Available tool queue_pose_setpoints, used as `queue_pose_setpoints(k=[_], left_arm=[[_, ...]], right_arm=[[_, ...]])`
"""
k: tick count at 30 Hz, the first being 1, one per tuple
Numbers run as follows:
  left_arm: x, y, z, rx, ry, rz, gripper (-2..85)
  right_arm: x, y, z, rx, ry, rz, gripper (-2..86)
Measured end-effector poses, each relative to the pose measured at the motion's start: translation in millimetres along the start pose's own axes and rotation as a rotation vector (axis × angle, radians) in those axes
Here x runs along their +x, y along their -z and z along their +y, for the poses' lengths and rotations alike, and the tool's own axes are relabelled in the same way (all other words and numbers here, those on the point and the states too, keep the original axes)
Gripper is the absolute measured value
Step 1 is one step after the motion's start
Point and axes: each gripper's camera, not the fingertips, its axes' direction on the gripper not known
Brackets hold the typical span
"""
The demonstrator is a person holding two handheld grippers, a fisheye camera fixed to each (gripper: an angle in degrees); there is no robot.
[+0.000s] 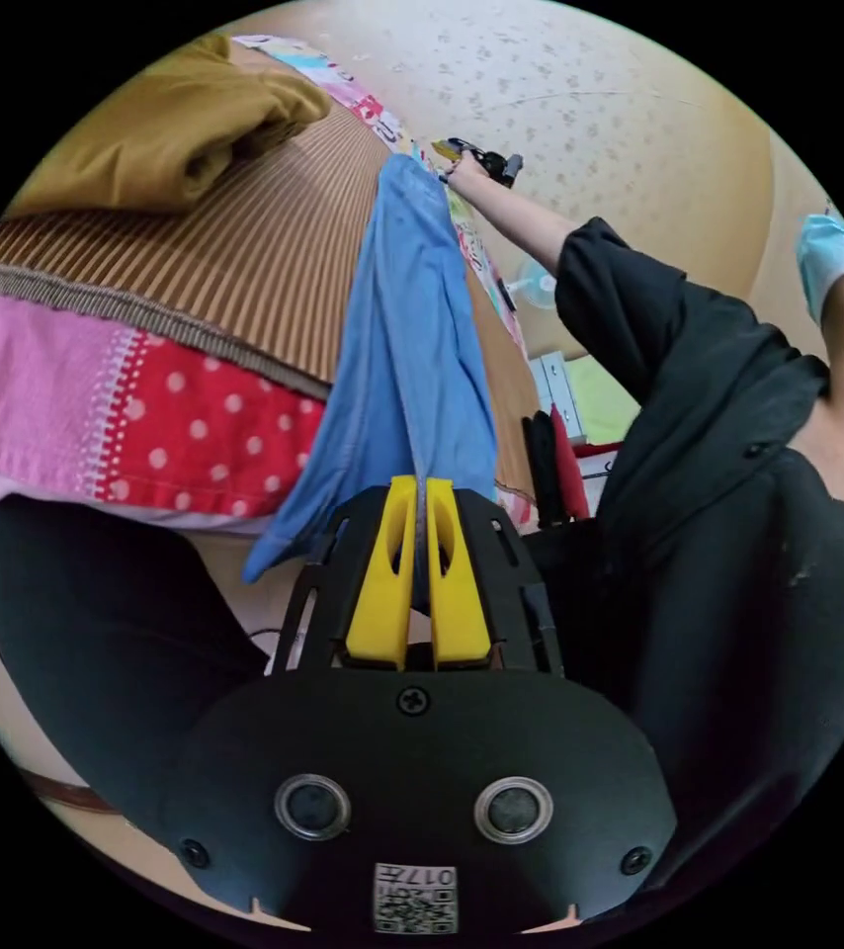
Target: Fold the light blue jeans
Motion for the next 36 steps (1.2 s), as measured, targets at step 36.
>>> queue_pose_setpoints(k=[36], left_arm=[[129.4, -29.3, -59.7, -0.23, -0.052, 0.073, -0.9]], right_arm=[[59.5, 425.4, 547.2, -0.277, -0.186, -0.383, 0.8]])
